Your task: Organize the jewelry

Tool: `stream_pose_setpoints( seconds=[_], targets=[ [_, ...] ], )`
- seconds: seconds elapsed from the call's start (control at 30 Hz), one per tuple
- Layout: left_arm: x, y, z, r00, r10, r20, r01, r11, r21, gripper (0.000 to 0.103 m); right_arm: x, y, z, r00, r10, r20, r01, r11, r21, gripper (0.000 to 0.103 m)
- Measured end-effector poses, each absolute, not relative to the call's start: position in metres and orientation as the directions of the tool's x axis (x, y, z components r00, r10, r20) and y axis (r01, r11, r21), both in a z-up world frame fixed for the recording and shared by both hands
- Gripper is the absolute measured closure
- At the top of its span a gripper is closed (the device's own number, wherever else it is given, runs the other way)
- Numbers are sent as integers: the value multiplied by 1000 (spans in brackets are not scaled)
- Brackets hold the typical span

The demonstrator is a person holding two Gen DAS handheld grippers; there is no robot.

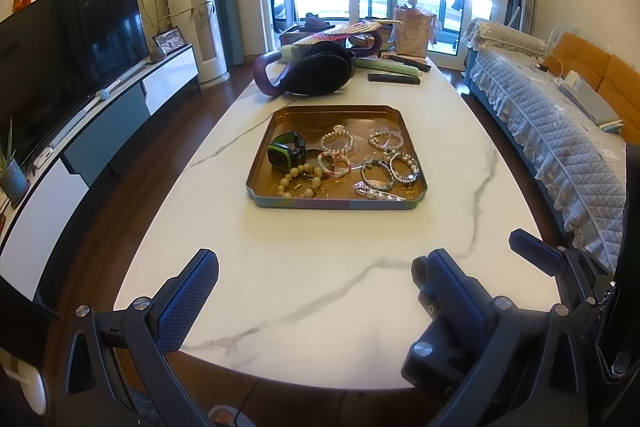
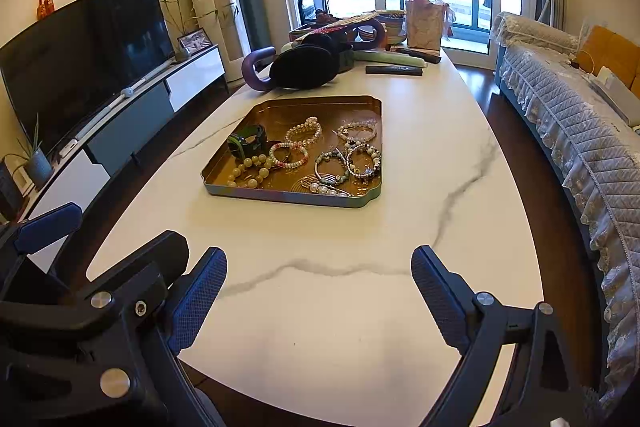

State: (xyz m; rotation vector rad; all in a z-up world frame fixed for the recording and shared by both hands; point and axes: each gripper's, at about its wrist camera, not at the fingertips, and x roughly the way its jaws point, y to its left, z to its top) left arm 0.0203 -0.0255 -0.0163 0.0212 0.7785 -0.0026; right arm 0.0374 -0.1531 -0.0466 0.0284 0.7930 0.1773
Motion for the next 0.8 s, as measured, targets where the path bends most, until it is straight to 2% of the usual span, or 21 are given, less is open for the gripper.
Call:
stream_pose_setpoints(
  seconds=[0.8],
  targets=[
    [20, -28, -22, 707, 8, -707, 12, 1000, 23, 0, 37, -155, -48, 679, 178, -712, -152, 983, 101, 10]
  ],
)
